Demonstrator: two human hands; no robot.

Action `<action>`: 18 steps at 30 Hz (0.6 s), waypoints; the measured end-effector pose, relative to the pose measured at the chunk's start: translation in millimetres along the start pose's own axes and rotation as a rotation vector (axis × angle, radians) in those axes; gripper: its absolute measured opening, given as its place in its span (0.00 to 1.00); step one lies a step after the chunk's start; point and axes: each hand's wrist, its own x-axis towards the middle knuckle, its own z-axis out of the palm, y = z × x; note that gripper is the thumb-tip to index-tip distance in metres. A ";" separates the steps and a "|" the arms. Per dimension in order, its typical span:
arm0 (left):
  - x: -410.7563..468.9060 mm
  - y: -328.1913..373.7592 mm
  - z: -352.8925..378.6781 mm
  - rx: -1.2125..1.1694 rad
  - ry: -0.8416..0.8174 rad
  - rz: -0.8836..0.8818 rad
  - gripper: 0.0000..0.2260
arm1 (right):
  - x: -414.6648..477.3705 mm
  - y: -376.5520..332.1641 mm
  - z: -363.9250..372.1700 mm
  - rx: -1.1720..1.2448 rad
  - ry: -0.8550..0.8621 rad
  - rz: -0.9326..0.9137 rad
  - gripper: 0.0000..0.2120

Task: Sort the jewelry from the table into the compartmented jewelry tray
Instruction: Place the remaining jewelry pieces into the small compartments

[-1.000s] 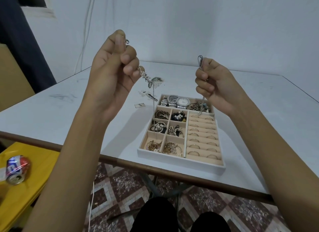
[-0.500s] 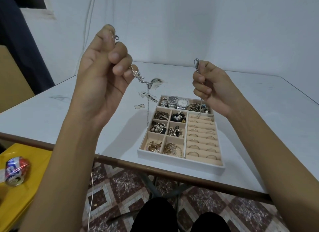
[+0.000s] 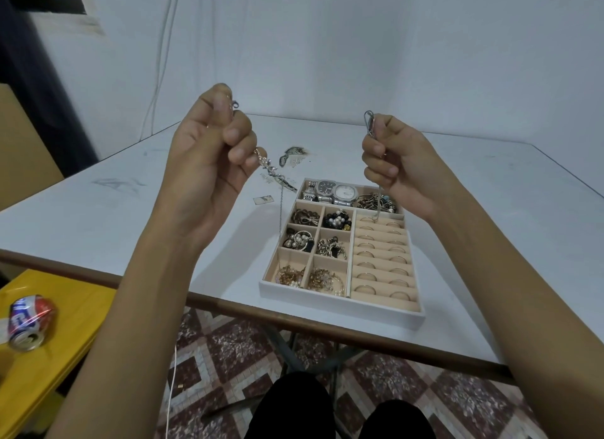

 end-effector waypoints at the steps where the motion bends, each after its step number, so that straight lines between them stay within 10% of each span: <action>1: -0.1 -1.2 -0.6 0.008 0.005 -0.004 0.10 | 0.2 0.2 0.1 0.003 -0.001 -0.001 0.13; 18: -16.3 -22.4 -7.7 0.378 -0.139 -0.182 0.03 | 1.3 1.6 -0.3 -0.021 -0.030 -0.006 0.12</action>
